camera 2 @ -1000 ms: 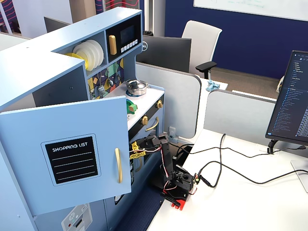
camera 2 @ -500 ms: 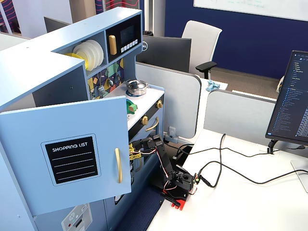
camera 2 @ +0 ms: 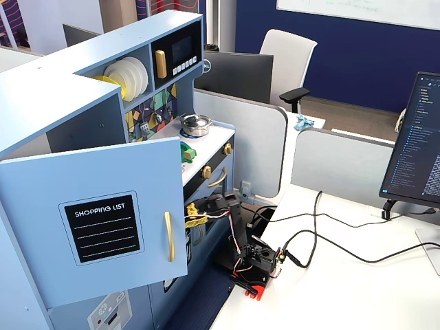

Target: Pick up the green pineapple from the left cabinet and place it in the green recipient

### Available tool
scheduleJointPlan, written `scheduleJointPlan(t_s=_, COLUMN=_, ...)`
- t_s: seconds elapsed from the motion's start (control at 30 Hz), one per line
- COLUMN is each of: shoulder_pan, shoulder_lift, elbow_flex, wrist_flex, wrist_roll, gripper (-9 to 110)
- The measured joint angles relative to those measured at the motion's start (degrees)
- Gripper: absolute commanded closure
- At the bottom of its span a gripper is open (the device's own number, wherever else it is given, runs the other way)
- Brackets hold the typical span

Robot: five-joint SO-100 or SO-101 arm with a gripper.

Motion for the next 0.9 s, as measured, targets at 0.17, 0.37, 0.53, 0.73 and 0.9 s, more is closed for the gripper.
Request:
scheduleJointPlan(t_s=0.17, shoulder_pan=-3.8, shoulder_lift=17.5, elbow_flex=10.9, wrist_flex=5.9, wrist_roll=-4.0, gripper=101)
scheduleJointPlan(t_s=0.37, shoulder_pan=-3.3, shoulder_lift=40.9, elbow_flex=25.3, wrist_flex=15.1, wrist_roll=-3.2, gripper=101)
scheduleJointPlan(t_s=0.53, shoulder_pan=4.2, shoulder_lift=55.3, elbow_flex=30.0, wrist_flex=24.3, wrist_roll=-0.7, gripper=101)
scheduleJointPlan(t_s=0.73, shoulder_pan=18.4, shoulder_lift=59.4, elbow_flex=29.0, wrist_flex=31.3, wrist_roll=4.7, gripper=101)
scheduleJointPlan(t_s=0.9, shoulder_pan=29.5, shoulder_lift=56.3, elbow_flex=24.3, wrist_flex=32.3, wrist_roll=7.4, gripper=101)
